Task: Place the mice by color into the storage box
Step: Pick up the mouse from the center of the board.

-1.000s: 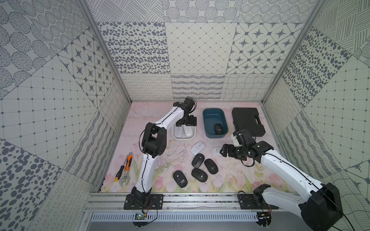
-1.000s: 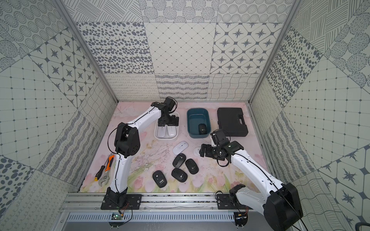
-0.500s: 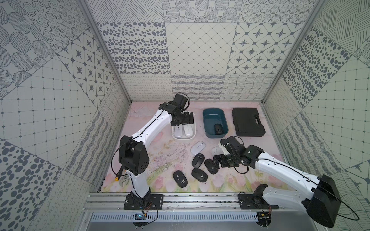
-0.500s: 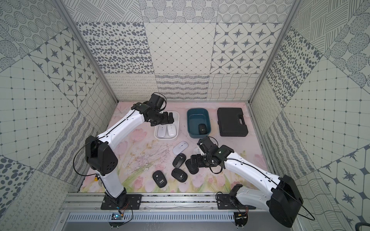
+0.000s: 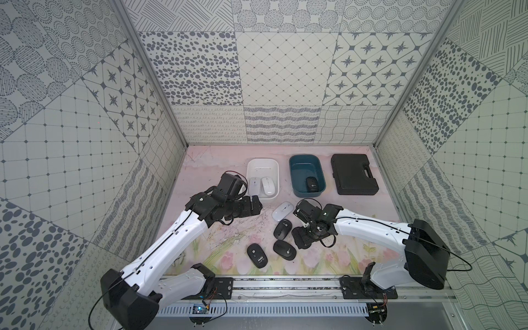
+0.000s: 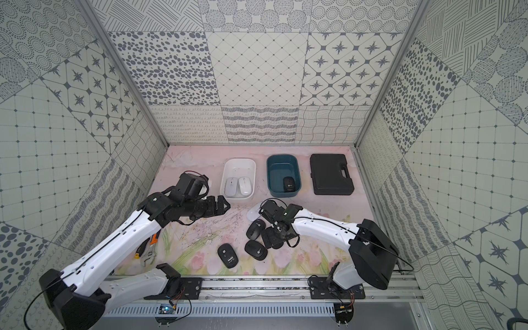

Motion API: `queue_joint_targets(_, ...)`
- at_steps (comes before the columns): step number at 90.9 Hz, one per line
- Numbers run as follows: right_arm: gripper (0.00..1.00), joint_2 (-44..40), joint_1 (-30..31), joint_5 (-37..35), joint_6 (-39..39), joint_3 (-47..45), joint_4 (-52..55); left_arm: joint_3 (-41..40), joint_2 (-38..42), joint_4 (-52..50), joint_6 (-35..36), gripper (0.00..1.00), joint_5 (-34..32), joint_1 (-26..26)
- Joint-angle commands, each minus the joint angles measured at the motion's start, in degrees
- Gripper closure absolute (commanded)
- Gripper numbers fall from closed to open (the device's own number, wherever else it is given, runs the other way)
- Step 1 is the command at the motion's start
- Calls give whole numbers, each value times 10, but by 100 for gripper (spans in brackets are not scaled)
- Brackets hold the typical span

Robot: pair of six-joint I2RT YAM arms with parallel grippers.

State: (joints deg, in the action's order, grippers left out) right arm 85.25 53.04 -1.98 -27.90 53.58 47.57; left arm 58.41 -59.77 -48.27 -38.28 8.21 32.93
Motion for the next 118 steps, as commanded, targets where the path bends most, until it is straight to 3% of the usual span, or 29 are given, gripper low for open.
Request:
queue_joint_targets(1,1,27,2,-30,25,19,-11,-65,90,-36,-68,2,18,13)
queue_joint_targets(25,1,73,1,-25,25,33,-40,-109,168,-65,-99,1,11,17)
queue_joint_targets(74,14,98,7,-42,3,25,-57,-127,154,-45,-102,2,-3,17)
queue_joint_targets(82,24,101,10,-38,-2,25,-62,-130,154,-43,-104,2,-15,17)
queue_joint_targets(93,30,108,17,-40,-11,26,-61,-133,150,-37,-106,2,-17,17)
queue_joint_targets(118,34,83,27,-56,-31,17,-47,-135,142,-34,-103,2,-20,17)
